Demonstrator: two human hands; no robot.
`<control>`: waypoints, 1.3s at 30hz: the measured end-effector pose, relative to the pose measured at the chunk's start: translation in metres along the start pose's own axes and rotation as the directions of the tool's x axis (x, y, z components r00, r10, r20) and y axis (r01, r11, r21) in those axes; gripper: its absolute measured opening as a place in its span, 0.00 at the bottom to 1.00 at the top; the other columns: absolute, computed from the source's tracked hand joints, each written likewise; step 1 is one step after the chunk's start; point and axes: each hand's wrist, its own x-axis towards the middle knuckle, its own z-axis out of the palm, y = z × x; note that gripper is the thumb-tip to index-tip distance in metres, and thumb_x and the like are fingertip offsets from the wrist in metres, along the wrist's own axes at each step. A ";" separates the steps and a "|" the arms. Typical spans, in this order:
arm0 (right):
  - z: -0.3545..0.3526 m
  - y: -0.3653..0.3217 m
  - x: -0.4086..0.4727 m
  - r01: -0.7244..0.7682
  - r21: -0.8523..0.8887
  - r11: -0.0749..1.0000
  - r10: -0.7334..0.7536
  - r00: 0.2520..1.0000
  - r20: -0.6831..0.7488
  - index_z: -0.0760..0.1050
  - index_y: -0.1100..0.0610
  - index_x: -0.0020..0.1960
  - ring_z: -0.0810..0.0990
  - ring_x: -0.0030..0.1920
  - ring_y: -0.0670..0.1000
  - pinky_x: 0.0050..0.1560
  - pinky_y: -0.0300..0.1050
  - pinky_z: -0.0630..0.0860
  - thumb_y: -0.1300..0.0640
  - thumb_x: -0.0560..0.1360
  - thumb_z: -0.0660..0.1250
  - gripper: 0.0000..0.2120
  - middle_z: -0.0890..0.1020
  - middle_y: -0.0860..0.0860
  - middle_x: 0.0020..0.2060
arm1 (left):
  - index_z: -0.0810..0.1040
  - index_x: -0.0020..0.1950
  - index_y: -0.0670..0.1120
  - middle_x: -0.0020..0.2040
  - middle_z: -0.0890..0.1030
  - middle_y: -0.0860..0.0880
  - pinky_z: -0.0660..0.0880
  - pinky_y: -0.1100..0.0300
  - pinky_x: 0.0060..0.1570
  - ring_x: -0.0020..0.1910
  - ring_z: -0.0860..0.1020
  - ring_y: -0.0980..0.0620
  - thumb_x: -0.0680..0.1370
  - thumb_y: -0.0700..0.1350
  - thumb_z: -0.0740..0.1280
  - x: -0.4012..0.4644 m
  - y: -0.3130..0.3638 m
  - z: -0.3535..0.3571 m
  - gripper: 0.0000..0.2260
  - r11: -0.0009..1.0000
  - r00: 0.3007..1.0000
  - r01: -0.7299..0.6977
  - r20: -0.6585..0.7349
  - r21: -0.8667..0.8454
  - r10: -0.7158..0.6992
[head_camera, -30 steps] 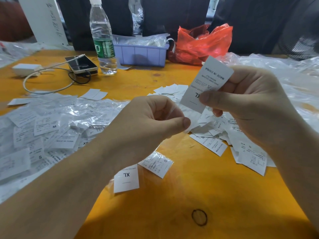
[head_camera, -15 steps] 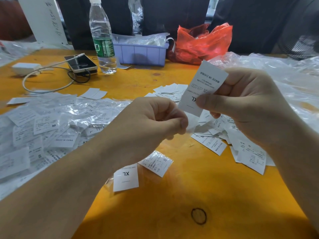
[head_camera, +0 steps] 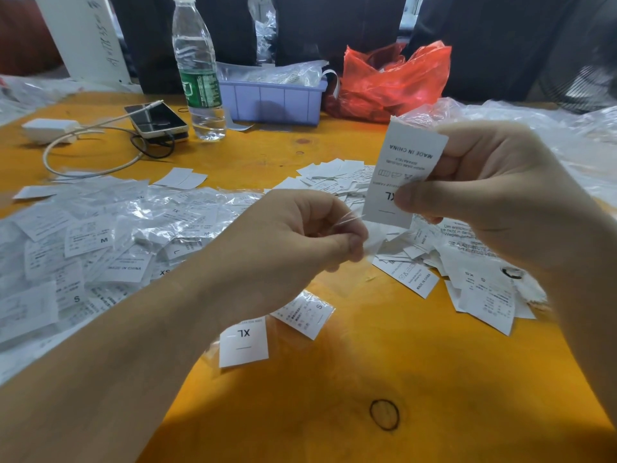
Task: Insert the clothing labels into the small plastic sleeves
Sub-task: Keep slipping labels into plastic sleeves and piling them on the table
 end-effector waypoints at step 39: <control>0.001 0.000 0.000 -0.007 0.015 1.000 0.006 0.996 0.089 0.78 0.66 0.48 0.86 0.44 0.52 0.44 0.42 0.81 0.65 0.66 0.71 0.11 0.86 0.54 0.43 | 0.85 0.44 0.48 0.34 0.82 0.53 0.71 0.72 0.32 0.32 0.77 0.61 0.69 0.49 0.71 -0.001 0.000 -0.002 0.08 0.990 0.978 0.075 0.201 -0.117 -0.050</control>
